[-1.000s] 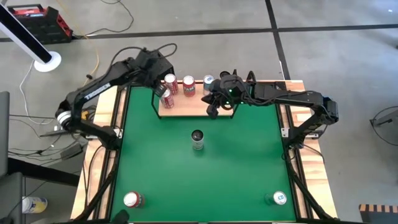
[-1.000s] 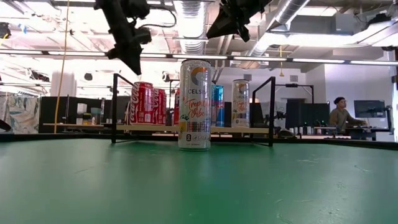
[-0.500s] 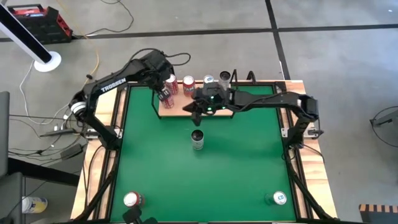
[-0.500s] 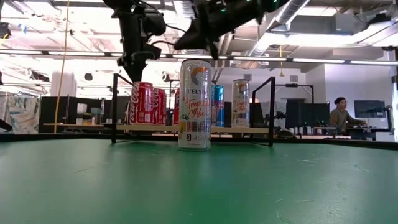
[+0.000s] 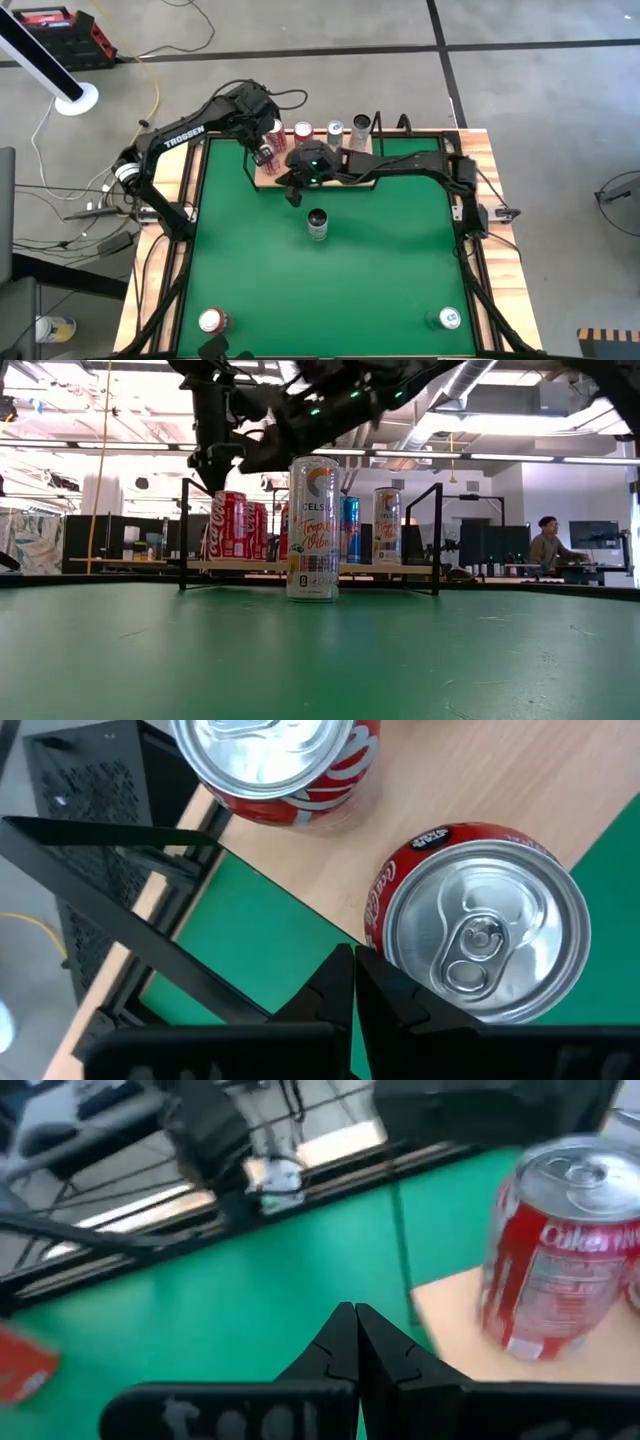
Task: Place canned beverage on shelf
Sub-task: Put the red-white soda can on the shelf aligned with the other red-white soda can
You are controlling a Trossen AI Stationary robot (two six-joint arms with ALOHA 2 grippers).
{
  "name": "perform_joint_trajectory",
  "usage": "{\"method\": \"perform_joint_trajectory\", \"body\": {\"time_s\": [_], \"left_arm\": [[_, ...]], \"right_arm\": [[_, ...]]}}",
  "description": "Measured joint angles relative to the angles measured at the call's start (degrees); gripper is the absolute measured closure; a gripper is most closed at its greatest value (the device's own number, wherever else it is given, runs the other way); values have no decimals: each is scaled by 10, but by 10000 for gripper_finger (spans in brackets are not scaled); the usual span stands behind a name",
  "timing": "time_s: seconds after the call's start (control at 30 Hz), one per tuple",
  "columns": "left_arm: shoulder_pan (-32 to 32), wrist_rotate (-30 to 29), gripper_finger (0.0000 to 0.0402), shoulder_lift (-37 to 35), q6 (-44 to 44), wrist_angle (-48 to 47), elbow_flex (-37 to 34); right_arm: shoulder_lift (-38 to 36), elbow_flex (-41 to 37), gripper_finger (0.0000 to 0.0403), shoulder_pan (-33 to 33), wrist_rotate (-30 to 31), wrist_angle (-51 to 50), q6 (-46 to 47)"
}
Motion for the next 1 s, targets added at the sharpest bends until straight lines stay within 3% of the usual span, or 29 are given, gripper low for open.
{"method": "perform_joint_trajectory", "body": {"time_s": [0.37, 0.53, 1.0], "left_arm": [[0, 13, 402, 0, -21, -44, 0], [1, 15, 402, 0, -24, -44, 0], [1, 44, 402, 0, -9, -21, -1]], "right_arm": [[81, 96, 384, -10, 4, -8, -29], [82, 97, 384, -18, 46, -12, -41], [79, 97, 384, -41, 46, -56, -104]]}}
